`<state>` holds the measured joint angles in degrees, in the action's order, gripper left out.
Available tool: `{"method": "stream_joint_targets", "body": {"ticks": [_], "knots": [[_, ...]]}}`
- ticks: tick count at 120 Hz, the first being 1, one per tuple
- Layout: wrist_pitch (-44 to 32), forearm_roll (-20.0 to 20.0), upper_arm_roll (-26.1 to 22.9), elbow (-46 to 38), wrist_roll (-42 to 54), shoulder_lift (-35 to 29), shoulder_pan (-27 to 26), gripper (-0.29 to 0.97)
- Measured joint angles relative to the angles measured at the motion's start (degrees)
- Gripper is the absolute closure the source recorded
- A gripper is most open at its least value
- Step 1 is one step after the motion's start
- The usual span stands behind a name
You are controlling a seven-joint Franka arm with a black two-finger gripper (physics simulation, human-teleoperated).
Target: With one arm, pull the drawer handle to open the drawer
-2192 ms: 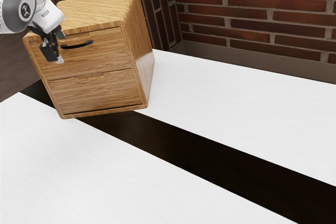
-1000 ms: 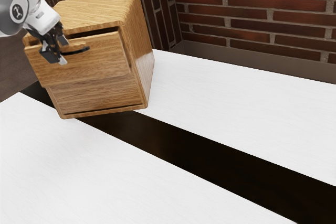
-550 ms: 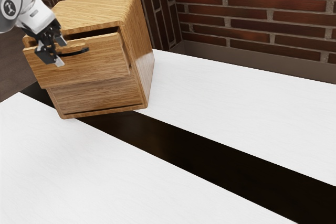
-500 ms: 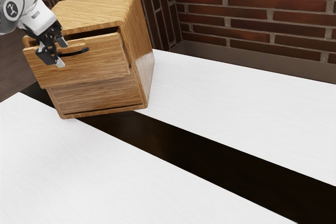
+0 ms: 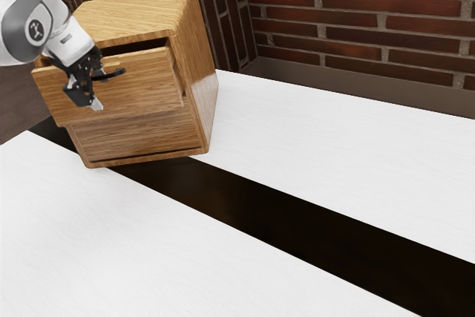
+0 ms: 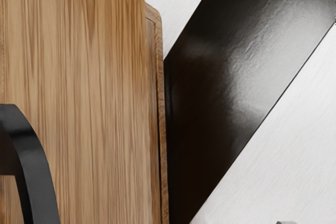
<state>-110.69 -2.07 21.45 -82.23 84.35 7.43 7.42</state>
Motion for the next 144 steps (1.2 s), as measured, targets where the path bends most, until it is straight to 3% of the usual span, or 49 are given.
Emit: {"method": "stream_joint_targets", "body": {"ticks": [20,57,87,133,144], "knots": [[0.09,-0.11,-1.46,-2.07,0.45,-3.32,0.55,0.34],[-0.08,0.05,-4.87,-11.47,0.92,-12.07,2.40,0.21],[-0.03,0.32,-7.93,-12.17,1.10,-15.83,-1.00,0.20],[0.33,0.40,-8.44,-15.07,1.21,-19.70,-0.10,0.16],[3.66,1.37,-8.21,-14.14,-1.90,-20.42,-0.05,0.11]]}}
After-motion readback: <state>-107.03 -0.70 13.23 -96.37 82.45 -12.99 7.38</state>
